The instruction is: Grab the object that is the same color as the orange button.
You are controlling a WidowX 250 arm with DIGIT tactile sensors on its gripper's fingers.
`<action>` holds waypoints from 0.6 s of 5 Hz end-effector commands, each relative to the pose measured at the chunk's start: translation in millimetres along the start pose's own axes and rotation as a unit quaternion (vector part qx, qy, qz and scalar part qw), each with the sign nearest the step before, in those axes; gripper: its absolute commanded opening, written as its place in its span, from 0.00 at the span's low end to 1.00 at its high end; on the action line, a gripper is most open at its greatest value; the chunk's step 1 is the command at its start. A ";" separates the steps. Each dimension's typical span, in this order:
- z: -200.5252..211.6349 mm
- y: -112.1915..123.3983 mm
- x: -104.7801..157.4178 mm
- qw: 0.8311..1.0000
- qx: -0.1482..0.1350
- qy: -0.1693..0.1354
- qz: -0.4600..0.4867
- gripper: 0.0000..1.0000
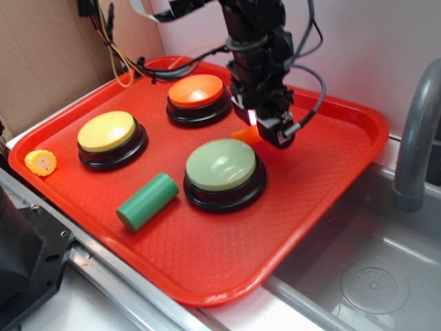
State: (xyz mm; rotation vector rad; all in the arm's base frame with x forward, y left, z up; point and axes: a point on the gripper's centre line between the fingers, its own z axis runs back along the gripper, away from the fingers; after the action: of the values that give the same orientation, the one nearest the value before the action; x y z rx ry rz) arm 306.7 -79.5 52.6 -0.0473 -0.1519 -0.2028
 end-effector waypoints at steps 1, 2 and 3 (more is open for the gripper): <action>84.6 9.9 2.5 0.995 0.021 -0.048 0.081 0.00; 111.4 16.2 -17.2 0.990 0.023 -0.033 0.136 0.00; 129.1 27.9 -42.2 0.980 0.016 -0.025 0.198 0.00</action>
State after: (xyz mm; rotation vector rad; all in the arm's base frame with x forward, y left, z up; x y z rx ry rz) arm 248.4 -33.3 158.9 -0.0430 -0.1400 0.1855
